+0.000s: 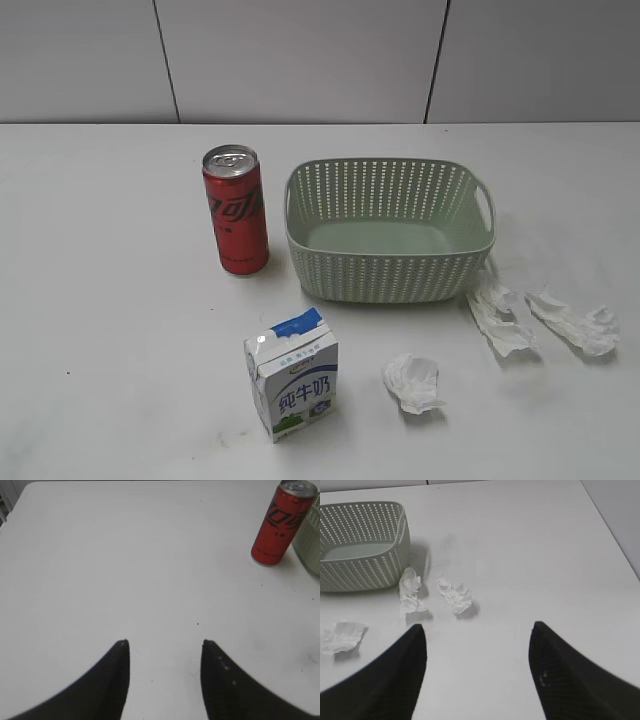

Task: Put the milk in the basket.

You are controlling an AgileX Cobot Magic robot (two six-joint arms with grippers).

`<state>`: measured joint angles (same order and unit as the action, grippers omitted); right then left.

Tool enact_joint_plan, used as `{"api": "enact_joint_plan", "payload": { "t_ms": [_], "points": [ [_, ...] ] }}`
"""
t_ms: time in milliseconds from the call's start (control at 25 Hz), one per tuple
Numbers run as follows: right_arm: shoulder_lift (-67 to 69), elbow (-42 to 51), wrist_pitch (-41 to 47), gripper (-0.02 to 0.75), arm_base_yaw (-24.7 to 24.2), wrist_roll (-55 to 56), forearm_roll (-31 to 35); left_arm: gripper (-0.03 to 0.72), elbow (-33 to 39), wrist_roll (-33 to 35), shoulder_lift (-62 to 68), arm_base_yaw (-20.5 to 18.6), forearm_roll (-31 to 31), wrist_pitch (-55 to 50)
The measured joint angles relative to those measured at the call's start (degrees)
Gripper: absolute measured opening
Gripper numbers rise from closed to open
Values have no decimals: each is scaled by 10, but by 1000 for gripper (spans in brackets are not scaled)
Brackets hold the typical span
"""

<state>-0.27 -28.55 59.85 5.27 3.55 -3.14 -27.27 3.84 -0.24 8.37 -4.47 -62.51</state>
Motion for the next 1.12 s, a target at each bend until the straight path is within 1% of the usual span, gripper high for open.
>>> {"api": "enact_joint_plan", "payload": {
  "t_ms": [1120],
  "points": [
    [0,0,0,519,0,0,0,337,0,0,0,0,0,0]
  ]
}}
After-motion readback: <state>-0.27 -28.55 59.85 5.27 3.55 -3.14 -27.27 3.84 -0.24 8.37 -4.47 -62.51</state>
